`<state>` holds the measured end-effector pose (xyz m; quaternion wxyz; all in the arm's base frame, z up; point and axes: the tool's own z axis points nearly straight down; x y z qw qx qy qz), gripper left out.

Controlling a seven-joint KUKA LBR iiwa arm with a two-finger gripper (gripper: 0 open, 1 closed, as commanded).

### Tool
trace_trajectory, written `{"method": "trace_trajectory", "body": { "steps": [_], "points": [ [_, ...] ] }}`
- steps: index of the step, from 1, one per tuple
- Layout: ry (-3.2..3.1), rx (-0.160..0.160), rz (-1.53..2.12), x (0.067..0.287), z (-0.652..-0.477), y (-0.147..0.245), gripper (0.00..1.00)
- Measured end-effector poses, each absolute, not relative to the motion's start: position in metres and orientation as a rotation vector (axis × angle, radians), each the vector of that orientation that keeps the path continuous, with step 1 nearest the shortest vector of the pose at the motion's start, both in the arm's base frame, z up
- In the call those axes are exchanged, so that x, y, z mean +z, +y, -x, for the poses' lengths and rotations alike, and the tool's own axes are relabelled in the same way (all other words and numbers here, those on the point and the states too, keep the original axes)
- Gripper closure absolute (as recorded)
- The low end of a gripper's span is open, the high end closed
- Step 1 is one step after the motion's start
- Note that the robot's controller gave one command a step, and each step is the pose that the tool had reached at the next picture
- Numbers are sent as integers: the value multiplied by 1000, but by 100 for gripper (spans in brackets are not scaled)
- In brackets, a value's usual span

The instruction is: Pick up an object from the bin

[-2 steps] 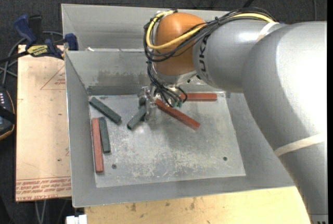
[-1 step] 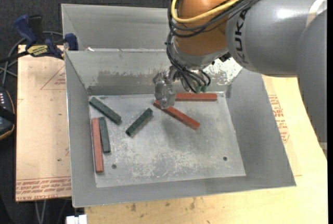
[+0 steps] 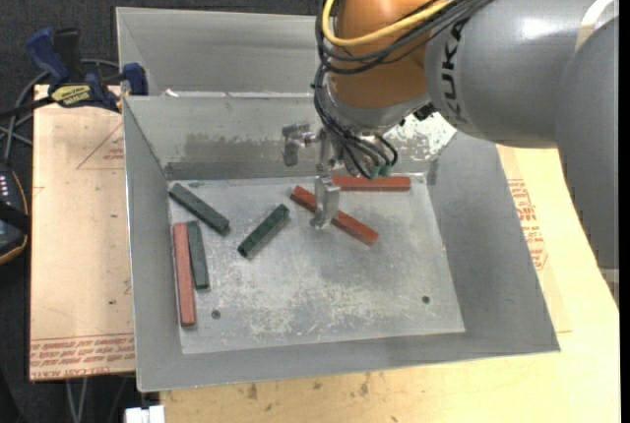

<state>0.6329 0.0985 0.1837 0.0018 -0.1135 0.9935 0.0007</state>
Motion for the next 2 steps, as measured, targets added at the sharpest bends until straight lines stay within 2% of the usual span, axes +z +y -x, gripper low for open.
{"method": "trace_trajectory", "body": {
  "steps": [1,2],
  "points": [
    [3012,4,901,67,-642,149,0],
    [3008,2,896,71,-645,148,100]
  ]
}}
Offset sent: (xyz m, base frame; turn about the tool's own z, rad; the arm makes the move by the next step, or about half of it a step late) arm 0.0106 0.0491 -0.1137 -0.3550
